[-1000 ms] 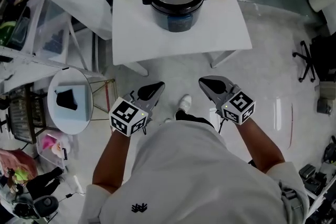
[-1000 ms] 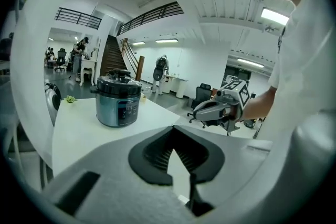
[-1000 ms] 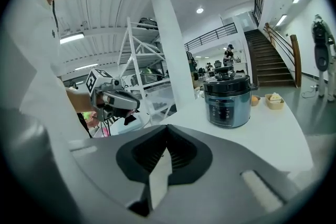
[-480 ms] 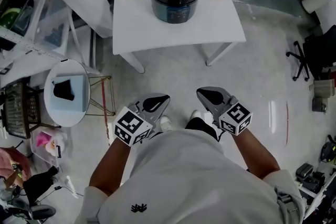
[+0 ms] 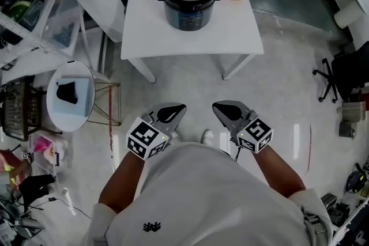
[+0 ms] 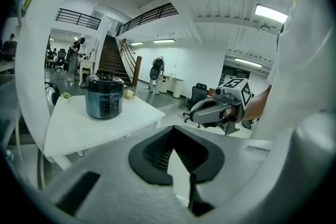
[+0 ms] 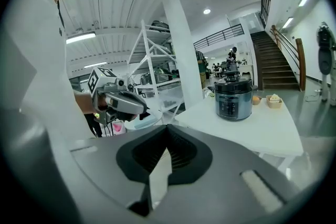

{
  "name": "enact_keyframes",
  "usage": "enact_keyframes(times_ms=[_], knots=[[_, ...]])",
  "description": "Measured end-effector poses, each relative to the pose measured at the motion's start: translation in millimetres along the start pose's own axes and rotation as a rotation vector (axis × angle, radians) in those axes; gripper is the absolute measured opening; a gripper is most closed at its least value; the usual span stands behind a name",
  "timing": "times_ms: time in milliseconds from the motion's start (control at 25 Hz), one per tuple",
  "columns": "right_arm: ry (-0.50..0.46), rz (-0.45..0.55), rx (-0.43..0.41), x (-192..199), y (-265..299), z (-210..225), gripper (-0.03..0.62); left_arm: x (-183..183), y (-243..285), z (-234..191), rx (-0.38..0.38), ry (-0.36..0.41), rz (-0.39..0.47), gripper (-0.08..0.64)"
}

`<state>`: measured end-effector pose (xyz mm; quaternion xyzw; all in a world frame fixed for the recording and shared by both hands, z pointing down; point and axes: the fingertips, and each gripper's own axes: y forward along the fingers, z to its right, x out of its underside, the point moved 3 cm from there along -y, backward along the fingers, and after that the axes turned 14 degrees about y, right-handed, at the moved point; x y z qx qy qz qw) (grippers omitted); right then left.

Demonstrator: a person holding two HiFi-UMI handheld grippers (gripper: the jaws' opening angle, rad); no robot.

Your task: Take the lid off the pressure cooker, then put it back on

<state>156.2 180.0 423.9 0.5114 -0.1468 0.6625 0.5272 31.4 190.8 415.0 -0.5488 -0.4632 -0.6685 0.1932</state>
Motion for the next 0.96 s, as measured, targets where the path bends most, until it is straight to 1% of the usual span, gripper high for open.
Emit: enact_keyframes(times_ms=[480, 960], knots=[[-0.044, -0.013, -0.065, 1.3, -14.1, 4.4, 0.012, -0.3, 7.8, 17.9, -0.053, -0.027, -0.025, 0.008], [-0.041, -0.020, -0.082, 13.1, -44.2, 15.9, 0.012, -4.6, 27.6, 43.0, -0.081, -0.021, -0.060, 0.008]])
